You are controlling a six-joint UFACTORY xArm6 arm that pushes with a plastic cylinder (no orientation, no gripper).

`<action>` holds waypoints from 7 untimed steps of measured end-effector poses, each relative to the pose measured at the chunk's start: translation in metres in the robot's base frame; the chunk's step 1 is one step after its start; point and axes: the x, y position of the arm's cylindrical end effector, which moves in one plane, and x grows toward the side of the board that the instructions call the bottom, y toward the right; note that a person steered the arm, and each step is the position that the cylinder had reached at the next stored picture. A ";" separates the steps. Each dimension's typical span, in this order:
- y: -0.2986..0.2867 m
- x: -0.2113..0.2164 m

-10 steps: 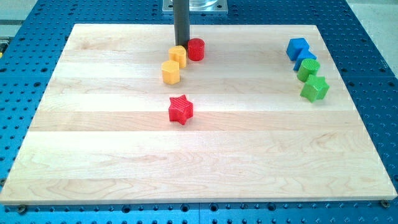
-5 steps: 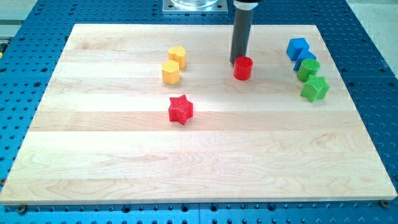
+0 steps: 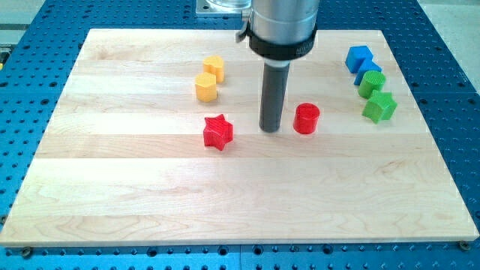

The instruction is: Place the red circle into the green star

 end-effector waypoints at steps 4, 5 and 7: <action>-0.005 0.017; -0.019 -0.014; 0.072 -0.011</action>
